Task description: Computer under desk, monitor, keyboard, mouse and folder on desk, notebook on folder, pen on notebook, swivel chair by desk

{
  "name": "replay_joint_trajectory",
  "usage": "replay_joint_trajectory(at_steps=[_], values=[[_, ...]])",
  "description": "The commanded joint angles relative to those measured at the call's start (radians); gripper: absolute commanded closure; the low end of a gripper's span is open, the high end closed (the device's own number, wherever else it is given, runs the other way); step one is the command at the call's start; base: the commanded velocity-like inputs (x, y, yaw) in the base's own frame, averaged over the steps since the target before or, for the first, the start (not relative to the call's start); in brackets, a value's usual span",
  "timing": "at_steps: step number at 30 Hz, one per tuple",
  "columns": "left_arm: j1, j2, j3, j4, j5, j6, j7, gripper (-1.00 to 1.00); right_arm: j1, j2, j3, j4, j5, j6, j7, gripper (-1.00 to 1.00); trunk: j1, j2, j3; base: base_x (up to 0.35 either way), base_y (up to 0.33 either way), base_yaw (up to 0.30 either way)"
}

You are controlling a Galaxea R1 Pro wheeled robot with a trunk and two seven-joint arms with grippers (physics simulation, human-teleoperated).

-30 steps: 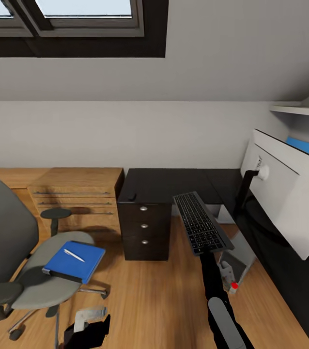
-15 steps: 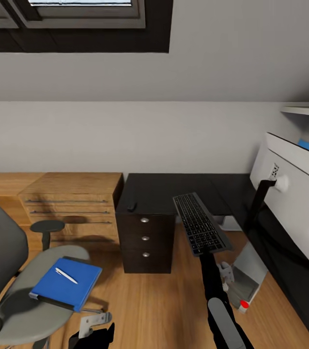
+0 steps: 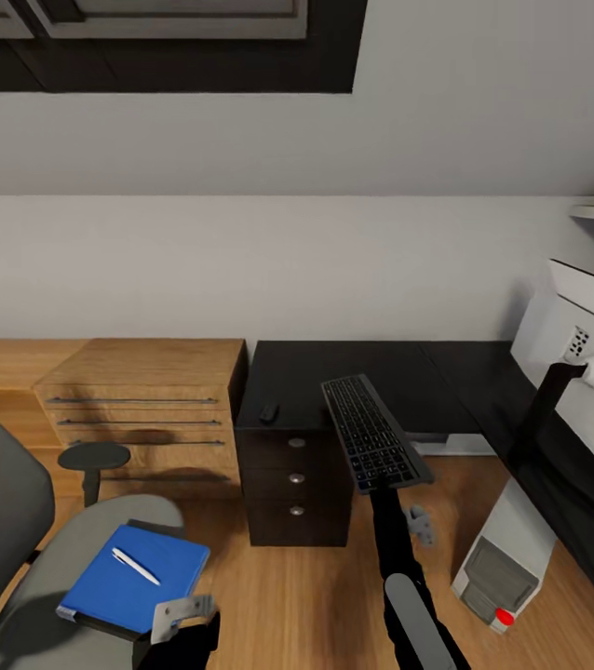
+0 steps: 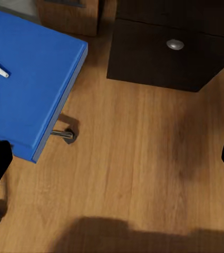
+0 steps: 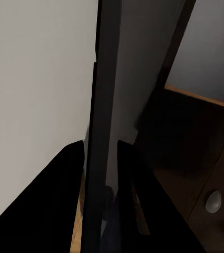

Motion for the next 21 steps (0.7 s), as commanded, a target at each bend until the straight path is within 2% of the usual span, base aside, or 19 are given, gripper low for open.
replay_joint_trajectory(at_steps=[1,6,14,21], values=[[0.0,0.0,-0.001,-0.003,0.009,0.004,0.008,-1.0,-0.001,0.0,0.002,0.001,-0.011,-0.005,0.007,1.0,0.0,-0.001,-0.001,0.047,0.027,0.0],[0.0,-0.003,-0.006,-0.004,0.01,0.006,0.008,-1.0,-0.008,0.0,0.002,0.034,-0.072,-0.014,0.005,1.0,0.0,-0.001,-0.001,0.012,0.007,0.0],[0.0,-0.003,-0.014,-0.002,0.01,0.006,0.008,-1.0,-0.008,0.0,-0.001,0.046,-0.084,-0.015,0.006,1.0,0.0,-0.001,-0.001,0.008,0.001,0.0],[0.0,-0.003,-0.015,-0.001,0.01,0.005,0.008,-1.0,-0.008,0.0,-0.002,0.048,-0.085,-0.011,0.005,1.0,0.0,-0.001,-0.001,0.234,0.072,0.0]])
